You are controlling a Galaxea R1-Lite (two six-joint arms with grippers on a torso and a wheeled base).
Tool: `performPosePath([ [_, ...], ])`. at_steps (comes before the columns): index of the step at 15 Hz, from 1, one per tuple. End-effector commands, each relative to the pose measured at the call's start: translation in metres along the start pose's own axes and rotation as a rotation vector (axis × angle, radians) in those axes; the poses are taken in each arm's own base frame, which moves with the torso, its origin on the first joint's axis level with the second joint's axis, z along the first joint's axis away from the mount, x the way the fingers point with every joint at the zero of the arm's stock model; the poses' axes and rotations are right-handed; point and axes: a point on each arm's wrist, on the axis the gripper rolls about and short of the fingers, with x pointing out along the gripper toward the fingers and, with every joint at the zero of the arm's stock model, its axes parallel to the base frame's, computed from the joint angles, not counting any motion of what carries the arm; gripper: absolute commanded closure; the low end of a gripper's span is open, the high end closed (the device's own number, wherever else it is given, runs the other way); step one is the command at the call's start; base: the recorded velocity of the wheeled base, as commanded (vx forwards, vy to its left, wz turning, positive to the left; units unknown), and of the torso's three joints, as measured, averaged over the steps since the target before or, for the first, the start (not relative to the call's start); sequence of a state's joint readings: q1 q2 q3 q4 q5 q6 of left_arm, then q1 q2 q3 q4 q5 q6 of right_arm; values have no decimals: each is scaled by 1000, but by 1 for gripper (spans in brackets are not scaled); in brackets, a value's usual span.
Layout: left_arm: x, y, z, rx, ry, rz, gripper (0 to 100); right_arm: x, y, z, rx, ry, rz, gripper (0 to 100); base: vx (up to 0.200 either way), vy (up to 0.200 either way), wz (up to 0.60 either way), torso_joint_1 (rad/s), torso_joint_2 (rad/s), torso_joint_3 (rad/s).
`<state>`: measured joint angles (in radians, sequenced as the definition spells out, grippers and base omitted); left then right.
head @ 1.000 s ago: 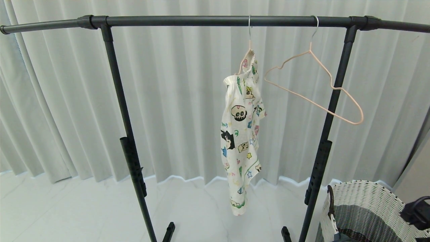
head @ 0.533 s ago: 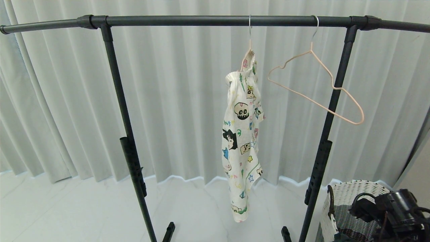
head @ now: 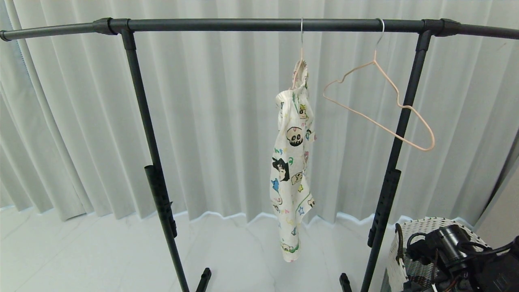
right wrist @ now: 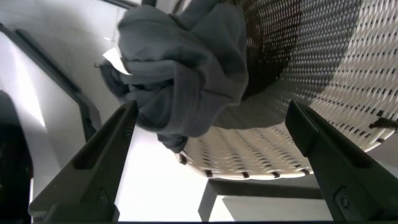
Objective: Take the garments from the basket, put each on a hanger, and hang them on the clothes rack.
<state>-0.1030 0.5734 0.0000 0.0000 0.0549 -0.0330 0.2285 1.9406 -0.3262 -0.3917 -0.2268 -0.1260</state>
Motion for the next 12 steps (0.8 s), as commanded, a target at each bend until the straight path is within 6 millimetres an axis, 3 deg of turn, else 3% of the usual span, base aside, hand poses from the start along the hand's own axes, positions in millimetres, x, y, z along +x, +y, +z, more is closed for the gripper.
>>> performPosePath([
  [1, 0, 0, 0, -1, -1, 0, 0, 4, 1, 1, -2, 15, 2, 0, 0, 0, 0, 0, 0, 0],
  [12, -1, 0, 0, -1, -7, 0, 0, 17, -8, 4, 43, 50, -14, 0, 0, 0, 0, 0, 0, 0],
])
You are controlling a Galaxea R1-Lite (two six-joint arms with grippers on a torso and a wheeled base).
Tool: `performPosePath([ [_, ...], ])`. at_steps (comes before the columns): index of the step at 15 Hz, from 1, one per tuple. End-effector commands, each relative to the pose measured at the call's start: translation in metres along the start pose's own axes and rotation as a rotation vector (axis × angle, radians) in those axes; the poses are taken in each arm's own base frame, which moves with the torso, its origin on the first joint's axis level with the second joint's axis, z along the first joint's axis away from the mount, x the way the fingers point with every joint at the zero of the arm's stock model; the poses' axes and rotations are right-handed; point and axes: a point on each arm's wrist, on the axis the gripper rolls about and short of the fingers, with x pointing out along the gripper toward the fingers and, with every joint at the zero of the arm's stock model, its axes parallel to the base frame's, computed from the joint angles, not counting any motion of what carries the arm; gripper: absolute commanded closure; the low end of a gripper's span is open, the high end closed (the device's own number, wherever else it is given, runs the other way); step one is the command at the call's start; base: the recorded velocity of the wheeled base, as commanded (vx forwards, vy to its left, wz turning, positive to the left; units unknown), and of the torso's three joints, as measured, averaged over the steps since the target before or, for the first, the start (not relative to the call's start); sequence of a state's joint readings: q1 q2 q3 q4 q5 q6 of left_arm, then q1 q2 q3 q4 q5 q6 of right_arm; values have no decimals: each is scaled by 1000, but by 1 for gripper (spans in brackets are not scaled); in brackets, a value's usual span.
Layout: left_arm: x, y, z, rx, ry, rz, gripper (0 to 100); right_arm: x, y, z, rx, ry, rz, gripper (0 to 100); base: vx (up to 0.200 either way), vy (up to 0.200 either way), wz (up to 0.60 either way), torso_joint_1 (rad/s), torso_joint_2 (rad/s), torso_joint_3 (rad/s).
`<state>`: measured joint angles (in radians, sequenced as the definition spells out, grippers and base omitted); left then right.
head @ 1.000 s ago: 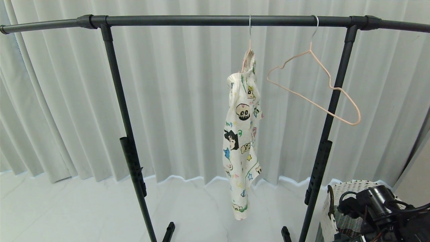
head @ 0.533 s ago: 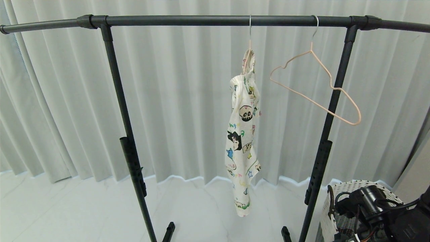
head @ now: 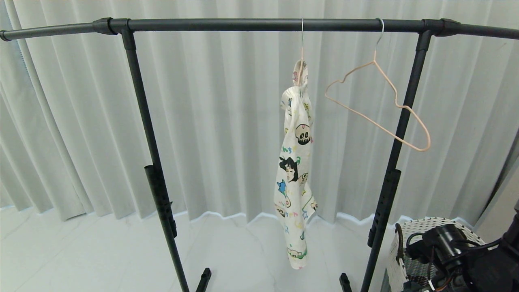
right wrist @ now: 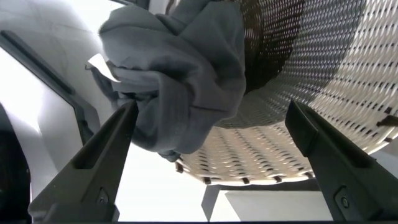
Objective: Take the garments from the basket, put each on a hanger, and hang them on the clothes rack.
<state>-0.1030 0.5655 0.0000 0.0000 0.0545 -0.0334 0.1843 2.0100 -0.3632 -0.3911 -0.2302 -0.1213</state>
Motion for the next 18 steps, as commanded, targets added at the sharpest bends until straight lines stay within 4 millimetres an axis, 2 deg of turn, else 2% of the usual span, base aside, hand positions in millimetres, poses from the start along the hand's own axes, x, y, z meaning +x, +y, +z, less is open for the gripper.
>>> performPosePath([
  [1, 0, 0, 0, 0, 0, 1, 0, 1, -2, -1, 8, 6, -3, 0, 0, 0, 0, 0, 0, 0],
  [3, 0, 0, 0, 0, 0, 1, 0, 2, -2, -1, 10, 11, -2, 0, 0, 0, 0, 0, 0, 0],
  [4, 0, 0, 0, 0, 0, 1, 0, 3, -2, -1, 8, 11, -2, 100, 0, 0, 0, 0, 0, 0],
  [9, 0, 0, 0, 0, 2, 1, 0, 0, -4, 0, 4, 15, -90, 100, 0, 0, 0, 0, 0, 0],
  [12, 0, 0, 0, -1, -3, 1, 0, -13, -3, 2, 6, -37, -93, 100, 0, 0, 0, 0, 0, 0],
  [18, 0, 0, 0, -1, -4, 1, 0, -79, -3, 11, 33, -343, -94, 100, 0, 0, 0, 0, 0, 0],
])
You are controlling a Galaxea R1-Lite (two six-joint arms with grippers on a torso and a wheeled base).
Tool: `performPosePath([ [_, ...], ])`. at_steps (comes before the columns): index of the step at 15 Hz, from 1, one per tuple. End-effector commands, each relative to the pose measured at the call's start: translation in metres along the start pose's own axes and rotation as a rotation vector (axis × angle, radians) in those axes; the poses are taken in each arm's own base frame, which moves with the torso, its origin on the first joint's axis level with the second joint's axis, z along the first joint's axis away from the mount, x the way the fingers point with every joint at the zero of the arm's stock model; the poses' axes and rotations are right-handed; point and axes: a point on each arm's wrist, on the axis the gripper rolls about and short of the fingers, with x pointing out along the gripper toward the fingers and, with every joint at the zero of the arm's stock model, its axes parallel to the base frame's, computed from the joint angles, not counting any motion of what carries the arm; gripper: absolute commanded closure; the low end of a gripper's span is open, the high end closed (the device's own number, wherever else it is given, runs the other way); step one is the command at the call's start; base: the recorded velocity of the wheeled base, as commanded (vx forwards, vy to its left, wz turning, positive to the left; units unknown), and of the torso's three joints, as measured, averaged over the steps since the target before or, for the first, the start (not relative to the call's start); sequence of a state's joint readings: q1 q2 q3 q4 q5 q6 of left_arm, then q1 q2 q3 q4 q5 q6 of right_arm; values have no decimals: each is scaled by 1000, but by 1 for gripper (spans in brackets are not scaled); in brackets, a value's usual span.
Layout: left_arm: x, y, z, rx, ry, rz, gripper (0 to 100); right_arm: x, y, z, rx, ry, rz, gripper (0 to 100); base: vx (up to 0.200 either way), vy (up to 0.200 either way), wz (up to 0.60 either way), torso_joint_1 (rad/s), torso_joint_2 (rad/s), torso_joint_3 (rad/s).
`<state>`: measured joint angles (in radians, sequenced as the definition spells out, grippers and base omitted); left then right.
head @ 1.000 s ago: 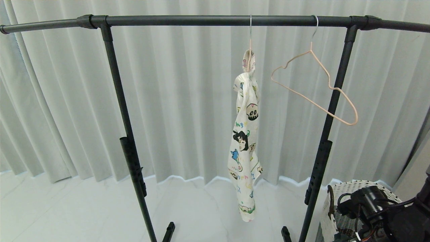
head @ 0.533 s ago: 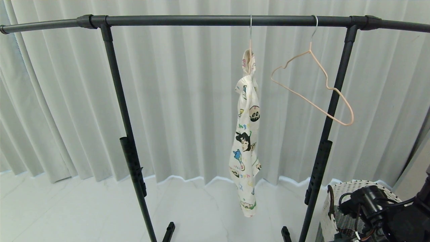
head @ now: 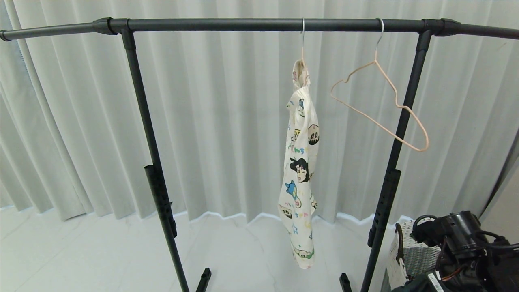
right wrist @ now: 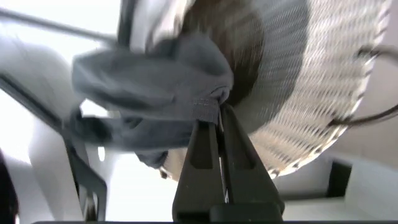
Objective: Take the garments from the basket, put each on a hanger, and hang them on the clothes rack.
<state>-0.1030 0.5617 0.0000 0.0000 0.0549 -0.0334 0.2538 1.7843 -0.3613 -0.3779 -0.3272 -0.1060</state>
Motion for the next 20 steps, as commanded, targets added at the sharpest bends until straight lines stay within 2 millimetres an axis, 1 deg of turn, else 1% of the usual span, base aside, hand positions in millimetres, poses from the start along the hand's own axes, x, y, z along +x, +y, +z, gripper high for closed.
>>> performPosePath([
  [1, 0, 0, 0, 0, 0, 0, 0, -36, -8, 11, 38, -176, -6, 100, 0, 0, 0, 0, 0, 0],
  [4, -1, 0, 0, 0, -16, 0, 0, -58, -16, 17, 72, -288, -12, 100, 0, 0, 0, 0, 0, 0],
  [6, -3, 0, -1, -1, -34, -1, 0, -73, -22, 27, 101, -371, -14, 100, 0, 0, 0, 0, 0, 0],
  [9, -5, 0, -2, -1, -65, -2, 0, -97, -32, 54, 129, -459, -7, 100, 0, 0, 0, 0, 0, 0],
  [11, -5, 0, -2, -1, -71, -2, 0, -117, -38, 72, 122, -478, 14, 100, 0, 0, 0, 0, 0, 0],
  [13, -7, 0, -2, -2, -88, -2, 0, -138, -44, 88, 116, -490, 28, 100, 0, 0, 0, 0, 0, 0],
  [15, -9, 1, -3, -2, -124, -5, 0, -154, -48, 100, 127, -539, 34, 100, 0, 0, 0, 0, 0, 0],
  [17, -10, 1, -4, -4, -135, -5, 0, -169, -48, 106, 123, -582, 50, 100, 0, 0, 0, 0, 0, 0],
  [19, -10, 1, -4, -3, -137, -5, 0, -189, -47, 105, 100, -598, 76, 100, 0, 0, 0, 0, 0, 0],
  [20, -10, 1, -4, -2, -137, -6, 0, -195, -48, 103, 94, -594, 81, 100, 0, 0, 0, 0, 0, 0],
])
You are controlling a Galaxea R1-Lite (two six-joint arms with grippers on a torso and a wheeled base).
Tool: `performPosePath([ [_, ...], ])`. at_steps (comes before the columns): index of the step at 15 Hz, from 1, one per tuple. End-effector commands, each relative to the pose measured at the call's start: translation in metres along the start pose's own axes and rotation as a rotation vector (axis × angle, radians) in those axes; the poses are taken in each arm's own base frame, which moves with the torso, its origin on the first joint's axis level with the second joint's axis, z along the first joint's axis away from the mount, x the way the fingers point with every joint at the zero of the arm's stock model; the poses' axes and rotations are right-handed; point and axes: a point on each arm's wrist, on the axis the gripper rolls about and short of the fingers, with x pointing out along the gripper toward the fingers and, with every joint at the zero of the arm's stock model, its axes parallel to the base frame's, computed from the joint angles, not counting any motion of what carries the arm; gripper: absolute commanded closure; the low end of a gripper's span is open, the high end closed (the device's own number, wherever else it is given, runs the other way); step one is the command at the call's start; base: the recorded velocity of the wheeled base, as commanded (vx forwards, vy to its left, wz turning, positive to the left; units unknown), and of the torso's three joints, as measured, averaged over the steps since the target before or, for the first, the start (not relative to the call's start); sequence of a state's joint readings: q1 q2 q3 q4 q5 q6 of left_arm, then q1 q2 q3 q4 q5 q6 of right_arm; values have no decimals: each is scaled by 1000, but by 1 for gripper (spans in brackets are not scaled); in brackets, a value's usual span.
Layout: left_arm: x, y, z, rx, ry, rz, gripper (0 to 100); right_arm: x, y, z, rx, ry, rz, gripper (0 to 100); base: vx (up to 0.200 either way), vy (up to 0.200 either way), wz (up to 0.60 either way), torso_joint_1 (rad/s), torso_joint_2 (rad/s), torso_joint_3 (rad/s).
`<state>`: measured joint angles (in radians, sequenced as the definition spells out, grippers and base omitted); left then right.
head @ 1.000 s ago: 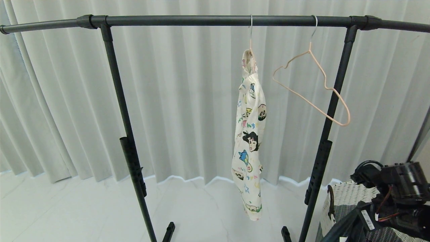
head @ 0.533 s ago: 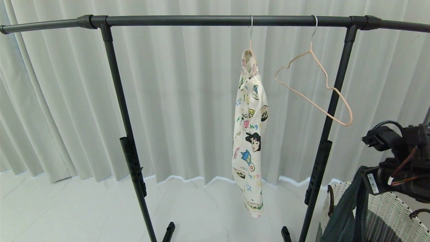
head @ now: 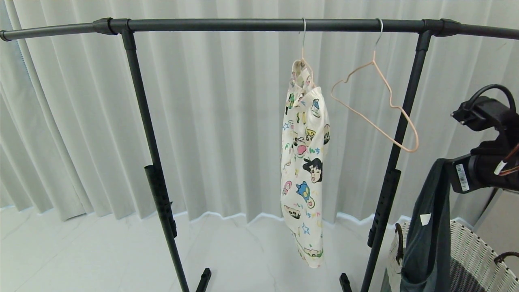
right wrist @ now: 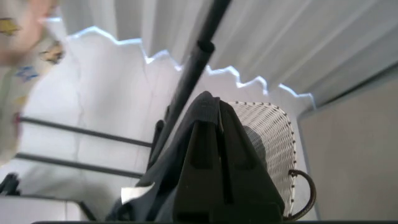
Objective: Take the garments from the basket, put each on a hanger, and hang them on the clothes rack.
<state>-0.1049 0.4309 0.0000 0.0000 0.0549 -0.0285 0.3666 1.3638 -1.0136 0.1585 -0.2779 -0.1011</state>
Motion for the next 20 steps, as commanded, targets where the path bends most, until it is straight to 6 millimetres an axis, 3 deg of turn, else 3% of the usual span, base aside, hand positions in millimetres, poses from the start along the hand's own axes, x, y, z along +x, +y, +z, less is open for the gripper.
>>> performPosePath([
  [1, 0, 0, 0, 3, -4, -1, 0, -14, -2, 7, 5, -42, 8, 100, 0, 0, 0, 0, 0, 0],
  [4, 0, 0, 0, 2, 0, 2, 0, -15, -1, 2, -1, -23, 10, 100, 0, 0, 0, 0, 0, 0],
  [18, -3, 0, -1, 2, -33, -3, 0, -15, 9, 2, -26, -25, 55, 100, -200, 0, 0, 2, 2, 2],
  [20, -5, 0, -2, 9, -67, -25, 0, -16, 15, 3, -36, -35, 89, 100, 0, 0, 0, 0, 0, 0],
])
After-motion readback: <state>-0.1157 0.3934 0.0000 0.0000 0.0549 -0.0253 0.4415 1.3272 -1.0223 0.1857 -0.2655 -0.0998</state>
